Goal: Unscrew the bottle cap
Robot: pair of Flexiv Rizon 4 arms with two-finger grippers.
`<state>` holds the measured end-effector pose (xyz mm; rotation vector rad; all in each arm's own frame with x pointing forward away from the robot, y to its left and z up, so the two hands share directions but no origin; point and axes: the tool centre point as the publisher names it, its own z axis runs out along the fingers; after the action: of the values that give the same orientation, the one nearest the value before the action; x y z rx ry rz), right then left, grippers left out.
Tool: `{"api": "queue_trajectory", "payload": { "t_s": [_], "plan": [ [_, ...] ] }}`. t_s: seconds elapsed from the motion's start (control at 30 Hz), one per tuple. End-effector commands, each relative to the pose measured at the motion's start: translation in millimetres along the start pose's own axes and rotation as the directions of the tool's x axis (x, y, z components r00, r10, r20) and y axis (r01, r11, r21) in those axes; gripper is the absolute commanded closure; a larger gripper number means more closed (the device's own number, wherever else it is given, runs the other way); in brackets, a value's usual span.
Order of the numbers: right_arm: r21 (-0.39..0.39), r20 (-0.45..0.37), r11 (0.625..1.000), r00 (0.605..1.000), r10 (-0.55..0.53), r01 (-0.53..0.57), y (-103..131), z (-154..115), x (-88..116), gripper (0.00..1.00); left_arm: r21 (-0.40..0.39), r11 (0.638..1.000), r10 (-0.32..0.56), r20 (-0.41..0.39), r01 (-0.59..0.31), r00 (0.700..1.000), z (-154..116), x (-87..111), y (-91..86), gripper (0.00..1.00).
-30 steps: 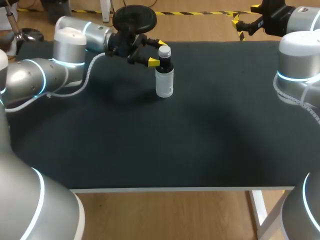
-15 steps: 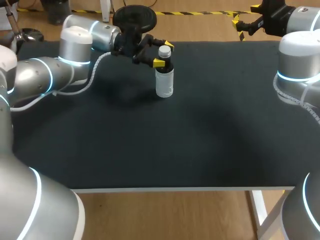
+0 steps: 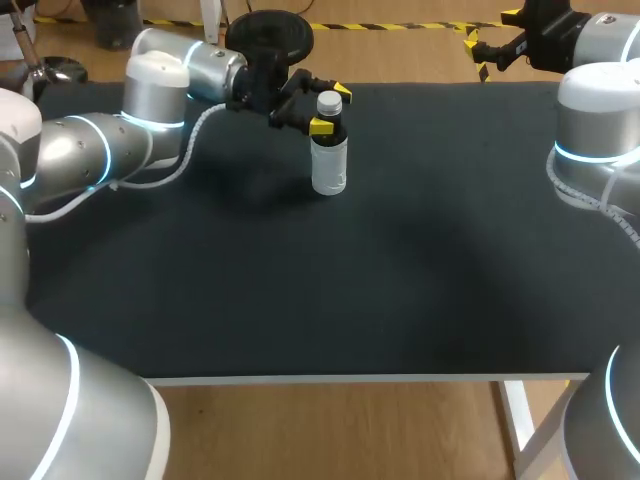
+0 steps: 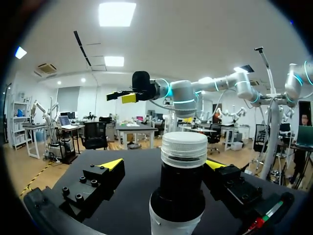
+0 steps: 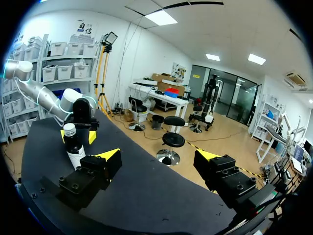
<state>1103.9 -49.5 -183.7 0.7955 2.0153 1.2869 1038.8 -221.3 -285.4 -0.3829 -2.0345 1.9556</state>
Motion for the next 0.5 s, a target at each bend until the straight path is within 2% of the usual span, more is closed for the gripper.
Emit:
{"api": "queue_trajectory", "payload": {
  "t_s": [0.03,0.13,0.17,0.23,0.3,0.33,0.37,0.4,0.5],
  "plan": [
    [-0.001,-0.001,1.000,1.000,0.000,0.000,-0.3,-0.1,-0.3,0.00,0.003,1.000,0.001,-0.118,0.000,0.993,-1.4,-6.9,2.4,0.00],
    [-0.001,-0.001,1.000,1.000,0.000,0.000,-0.3,-0.1,-0.3,0.00,0.002,1.000,0.002,-0.118,-0.002,0.993,-1.3,-6.9,2.5,0.00],
    [-0.001,-0.001,1.000,1.000,0.000,0.000,-0.3,-0.1,-0.3,0.00,0.003,1.000,0.003,-0.118,-0.003,0.993,-1.2,-6.9,2.5,0.07],
    [-0.001,-0.001,1.000,1.000,0.000,0.000,-0.3,-0.1,-0.3,0.00,0.004,1.000,0.004,-0.116,-0.003,0.993,-1.2,-6.9,2.7,0.51],
    [-0.001,-0.001,1.000,1.000,0.000,0.000,-0.3,-0.1,-0.3,0.00,0.005,1.000,0.004,-0.114,-0.004,0.993,-1.5,-6.8,3.1,0.64],
    [-0.001,-0.001,1.000,1.000,0.000,0.000,-0.3,-0.1,-0.3,0.00,0.006,1.000,0.005,-0.113,-0.005,0.994,-1.6,-6.8,3.2,0.76],
    [-0.001,-0.001,1.000,1.000,0.000,0.000,-0.3,-0.1,-0.3,0.00,0.008,1.000,0.006,-0.112,-0.005,0.994,-1.9,-6.7,3.3,0.96],
    [-0.001,-0.001,1.000,1.000,0.000,0.000,-0.3,-0.1,-0.3,0.00,0.009,1.000,0.007,-0.111,-0.006,0.994,-2.2,-6.7,3.4,1.00],
    [-0.001,-0.001,1.000,1.000,0.000,0.000,-0.3,-0.1,-0.3,0.00,0.011,1.000,0.013,-0.113,-0.012,0.994,-2.5,-6.6,3.4,1.00]
  ]
}}
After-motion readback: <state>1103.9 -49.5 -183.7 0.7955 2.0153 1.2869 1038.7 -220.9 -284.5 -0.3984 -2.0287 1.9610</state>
